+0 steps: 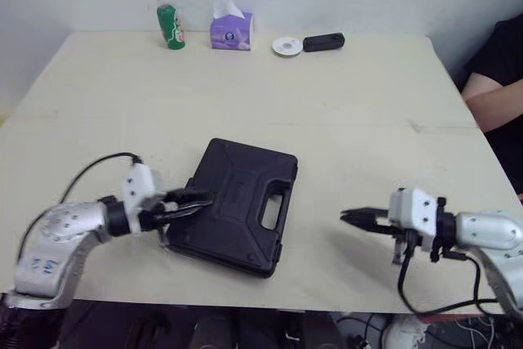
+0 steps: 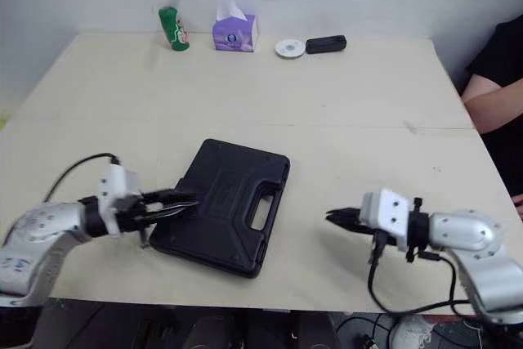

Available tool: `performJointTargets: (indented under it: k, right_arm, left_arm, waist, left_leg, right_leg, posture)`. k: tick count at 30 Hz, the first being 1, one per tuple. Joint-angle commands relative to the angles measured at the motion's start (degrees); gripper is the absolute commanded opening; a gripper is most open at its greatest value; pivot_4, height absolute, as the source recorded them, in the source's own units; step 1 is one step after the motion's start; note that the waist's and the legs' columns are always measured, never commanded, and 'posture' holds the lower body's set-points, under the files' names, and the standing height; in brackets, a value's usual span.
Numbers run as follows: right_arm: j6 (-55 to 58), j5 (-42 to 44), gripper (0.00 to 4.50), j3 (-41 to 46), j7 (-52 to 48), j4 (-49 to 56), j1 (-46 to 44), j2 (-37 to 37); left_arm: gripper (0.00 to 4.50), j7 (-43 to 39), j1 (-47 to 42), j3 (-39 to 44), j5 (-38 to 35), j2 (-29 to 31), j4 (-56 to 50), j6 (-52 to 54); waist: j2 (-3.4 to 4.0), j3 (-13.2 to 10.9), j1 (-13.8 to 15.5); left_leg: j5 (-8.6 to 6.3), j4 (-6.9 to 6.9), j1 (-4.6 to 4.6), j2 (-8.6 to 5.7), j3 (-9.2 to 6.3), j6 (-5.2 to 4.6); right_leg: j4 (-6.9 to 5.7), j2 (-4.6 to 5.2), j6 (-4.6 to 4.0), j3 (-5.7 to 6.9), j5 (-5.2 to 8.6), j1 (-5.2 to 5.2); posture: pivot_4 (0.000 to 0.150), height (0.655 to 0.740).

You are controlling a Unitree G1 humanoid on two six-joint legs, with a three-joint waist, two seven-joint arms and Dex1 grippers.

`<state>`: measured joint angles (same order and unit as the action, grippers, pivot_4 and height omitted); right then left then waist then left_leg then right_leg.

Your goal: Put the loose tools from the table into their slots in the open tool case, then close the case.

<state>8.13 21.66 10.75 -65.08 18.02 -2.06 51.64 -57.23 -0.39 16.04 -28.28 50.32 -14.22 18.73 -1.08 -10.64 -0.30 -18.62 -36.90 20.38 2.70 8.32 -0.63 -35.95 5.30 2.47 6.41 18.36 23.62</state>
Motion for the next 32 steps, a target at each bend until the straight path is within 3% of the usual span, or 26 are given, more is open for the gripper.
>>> performJointTargets:
  k: [1,3,5,11,16,32]
  right_arm:
    - [-4.51,-0.06,2.52,2.37,-2.69,-4.35,-2.13,1.79]
    - [-7.12,-1.14,3.65,3.07,-3.91,-9.36,-4.75,3.27]
    - [-9.96,-2.49,4.40,3.95,-4.87,-16.38,-8.70,5.49]
    - [-19.51,-6.85,4.46,2.11,-7.93,-35.85,-18.71,9.81]
    - [-24.80,-9.24,4.46,-0.18,-8.62,-45.36,-26.91,9.45]
    - [-31.36,-10.91,4.46,0.11,-2.89,-46.67,-25.04,6.64]
  left_arm:
    - [3.21,-2.64,3.41,7.24,1.81,3.00,7.22,-3.03]
    - [4.16,-2.75,6.07,10.19,4.28,4.29,10.29,-5.87]
    - [4.50,-1.06,8.73,13.62,6.93,4.20,12.35,-9.30]
    - [4.50,4.53,11.80,22.13,9.29,2.37,16.91,-13.89]
    - [4.50,5.52,11.97,24.51,10.54,2.79,23.84,-17.82]
    - [4.50,9.11,0.26,18.29,13.46,3.35,32.68,-24.97]
  waist:
    - [0.02,-0.05,-0.10]
    - [-0.02,-0.18,-0.09]
    - [0.05,-0.40,-0.13]
    - [0.07,-0.49,0.19]
    - [0.32,-0.63,-0.74]
    - [0.37,-0.66,-1.48]
  left_leg:
    - [-0.02,0.00,0.00,-0.01,0.03,-0.03]
    - [-0.14,-0.10,0.03,0.00,0.04,-0.12]
    - [-0.21,-0.13,0.04,-0.01,0.06,-0.18]
    - [-0.28,-0.16,0.11,-0.06,0.05,-0.23]
    - [-0.29,-0.20,0.12,-0.05,0.16,-0.20]
    - [-0.17,-0.30,0.07,-0.05,0.25,-0.09]
  right_leg:
    - [0.01,0.01,0.00,-0.01,0.00,0.00]
    - [0.02,0.01,0.03,-0.01,-0.01,0.00]
    - [0.02,0.06,0.08,-0.03,-0.04,0.01]
    - [0.08,0.18,0.18,-0.01,-0.10,0.06]
    - [0.02,0.17,0.18,-0.03,-0.10,0.10]
    - [-0.23,0.16,0.24,-0.04,-0.14,0.10]
  posture:
    - [0.150,0.7400]
    - [0.150,0.7400]
    - [0.150,0.7400]
    - [0.150,0.7400]
    - [0.150,0.7400]
    - [0.150,0.7400]
